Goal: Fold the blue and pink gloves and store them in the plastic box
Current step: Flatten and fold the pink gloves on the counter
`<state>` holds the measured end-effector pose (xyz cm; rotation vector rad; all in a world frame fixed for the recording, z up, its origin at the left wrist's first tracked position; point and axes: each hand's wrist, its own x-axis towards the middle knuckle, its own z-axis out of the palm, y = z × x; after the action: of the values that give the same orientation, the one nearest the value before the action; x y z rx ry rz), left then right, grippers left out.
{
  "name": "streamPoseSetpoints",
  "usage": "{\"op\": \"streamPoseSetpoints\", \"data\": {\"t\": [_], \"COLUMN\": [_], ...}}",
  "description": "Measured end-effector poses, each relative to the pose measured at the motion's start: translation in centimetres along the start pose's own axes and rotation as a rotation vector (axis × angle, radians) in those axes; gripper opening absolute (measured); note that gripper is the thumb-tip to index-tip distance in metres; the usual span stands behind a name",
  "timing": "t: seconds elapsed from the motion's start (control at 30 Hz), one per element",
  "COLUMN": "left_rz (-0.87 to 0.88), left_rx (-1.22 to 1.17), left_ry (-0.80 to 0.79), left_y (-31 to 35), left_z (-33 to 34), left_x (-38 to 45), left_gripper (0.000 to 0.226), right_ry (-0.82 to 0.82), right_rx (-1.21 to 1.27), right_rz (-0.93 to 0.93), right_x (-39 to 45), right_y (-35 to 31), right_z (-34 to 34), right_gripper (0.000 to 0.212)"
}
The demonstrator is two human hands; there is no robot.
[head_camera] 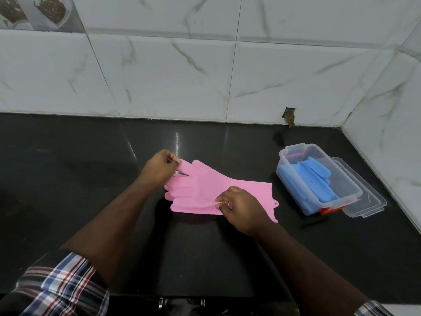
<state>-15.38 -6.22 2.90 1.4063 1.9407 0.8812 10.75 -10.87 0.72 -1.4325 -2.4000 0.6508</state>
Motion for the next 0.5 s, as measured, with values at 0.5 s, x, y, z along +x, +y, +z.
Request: {"op": "streamPoseSetpoints", "data": {"t": [0.5], "left_rz": [-0.255], "left_rx": [-0.001], "left_ry": [-0.089], "left_y": [-4.0], "left_z": [-0.7], "left_x": [-0.4], "left_gripper": [0.019], "right_ry": [0.046], "right_rx": [-0.007], "right_rz": [0.142], "right_x": [0.8], "right_y": [1.9], "right_z": [-0.3], "right_gripper": [0.029]}}
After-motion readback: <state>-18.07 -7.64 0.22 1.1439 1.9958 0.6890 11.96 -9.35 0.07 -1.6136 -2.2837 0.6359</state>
